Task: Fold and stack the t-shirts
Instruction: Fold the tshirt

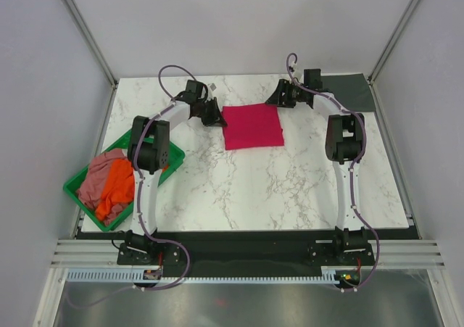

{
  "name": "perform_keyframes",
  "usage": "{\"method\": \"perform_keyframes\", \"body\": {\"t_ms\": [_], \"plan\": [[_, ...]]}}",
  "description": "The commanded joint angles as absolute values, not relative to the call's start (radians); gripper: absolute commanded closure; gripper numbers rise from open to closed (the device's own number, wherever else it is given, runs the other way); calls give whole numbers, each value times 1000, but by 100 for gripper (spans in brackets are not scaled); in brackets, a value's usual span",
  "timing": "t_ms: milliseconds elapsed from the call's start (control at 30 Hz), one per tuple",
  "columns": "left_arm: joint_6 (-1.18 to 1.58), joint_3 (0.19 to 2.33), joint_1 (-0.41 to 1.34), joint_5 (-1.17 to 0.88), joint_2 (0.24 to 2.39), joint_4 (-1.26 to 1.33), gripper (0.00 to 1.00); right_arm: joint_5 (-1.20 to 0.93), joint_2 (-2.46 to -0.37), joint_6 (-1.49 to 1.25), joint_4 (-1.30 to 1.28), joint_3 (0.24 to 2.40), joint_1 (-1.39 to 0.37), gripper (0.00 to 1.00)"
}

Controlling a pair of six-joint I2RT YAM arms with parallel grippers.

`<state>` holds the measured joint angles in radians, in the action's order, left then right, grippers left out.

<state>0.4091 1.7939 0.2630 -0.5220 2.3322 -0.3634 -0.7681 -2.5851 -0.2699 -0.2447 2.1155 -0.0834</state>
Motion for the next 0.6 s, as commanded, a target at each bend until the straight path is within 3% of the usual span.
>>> {"method": "perform_keyframes", "body": {"t_ms": [0, 567], "plan": [[419, 1825, 238, -508, 2382, -360, 98, -741, -2637, -221, -387, 2108, -89, 31], [422, 1841, 210, -494, 2437, -383, 98, -792, -2674, -186, -482, 2138, -86, 35]]}}
